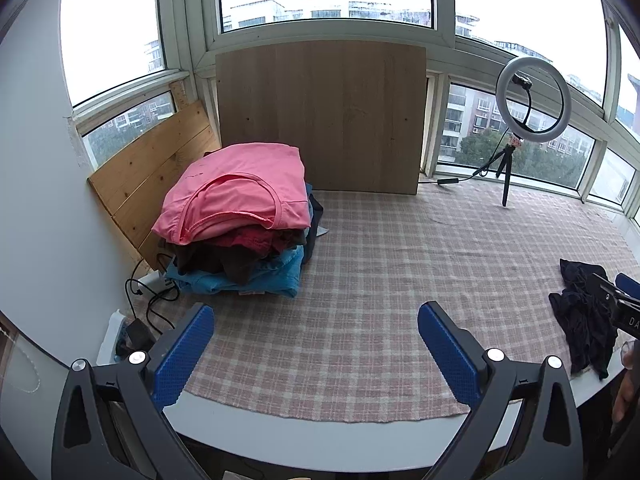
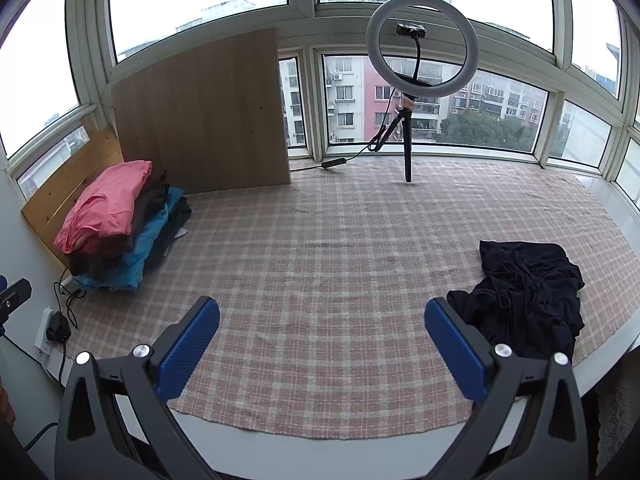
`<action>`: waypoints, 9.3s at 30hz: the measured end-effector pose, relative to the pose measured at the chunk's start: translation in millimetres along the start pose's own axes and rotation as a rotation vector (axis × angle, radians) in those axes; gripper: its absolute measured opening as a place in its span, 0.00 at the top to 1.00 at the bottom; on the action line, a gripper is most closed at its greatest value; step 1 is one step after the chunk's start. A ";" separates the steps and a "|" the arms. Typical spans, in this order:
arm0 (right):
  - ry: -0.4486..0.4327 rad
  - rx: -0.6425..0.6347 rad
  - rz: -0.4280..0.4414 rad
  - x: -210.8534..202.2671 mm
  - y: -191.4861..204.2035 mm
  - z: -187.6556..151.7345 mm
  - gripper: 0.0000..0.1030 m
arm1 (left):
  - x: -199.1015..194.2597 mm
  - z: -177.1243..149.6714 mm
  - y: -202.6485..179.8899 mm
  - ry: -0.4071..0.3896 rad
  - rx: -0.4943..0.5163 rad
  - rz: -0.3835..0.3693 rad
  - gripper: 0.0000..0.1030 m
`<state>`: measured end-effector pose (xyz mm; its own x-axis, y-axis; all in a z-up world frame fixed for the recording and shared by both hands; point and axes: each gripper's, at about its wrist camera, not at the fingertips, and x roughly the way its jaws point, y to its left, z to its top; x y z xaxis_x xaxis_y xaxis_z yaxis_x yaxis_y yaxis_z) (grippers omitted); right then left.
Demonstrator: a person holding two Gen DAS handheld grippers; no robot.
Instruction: Fold clothes
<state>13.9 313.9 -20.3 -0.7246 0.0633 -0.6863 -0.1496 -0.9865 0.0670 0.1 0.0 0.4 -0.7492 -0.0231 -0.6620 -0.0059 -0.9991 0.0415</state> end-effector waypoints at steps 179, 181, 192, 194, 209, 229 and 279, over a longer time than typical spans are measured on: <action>0.452 0.257 -0.049 225.6 -466.2 4.3 0.36 | 287.0 19.3 -471.3 0.525 0.753 -0.599 0.97; 0.469 0.260 -0.026 233.3 -468.1 -0.4 0.39 | 285.7 30.2 -447.1 0.513 0.694 -0.597 0.97; 0.280 0.229 0.387 187.2 -350.2 98.4 0.95 | 247.9 56.9 -318.8 0.376 0.567 -0.392 0.62; 0.230 0.215 0.483 176.0 -319.0 125.2 0.95 | 242.0 61.0 -301.0 0.350 0.548 -0.352 0.62; 0.345 -0.041 0.785 191.4 -157.6 182.5 0.31 | 240.8 64.3 -196.3 0.335 0.350 -0.221 0.54; 0.627 -0.023 0.234 260.6 -372.2 10.9 0.87 | 292.3 24.7 -362.8 0.515 0.719 -0.579 0.98; 0.650 -0.297 0.347 238.7 -323.1 -9.6 0.44 | 242.3 23.5 -269.4 0.491 0.516 -0.594 0.95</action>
<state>-104.3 646.2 -212.7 -0.1452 -0.2658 -0.9530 0.2648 -0.9386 0.2214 -195.4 264.3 -153.6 -0.1645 0.3579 -0.9192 -0.6814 -0.7150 -0.1564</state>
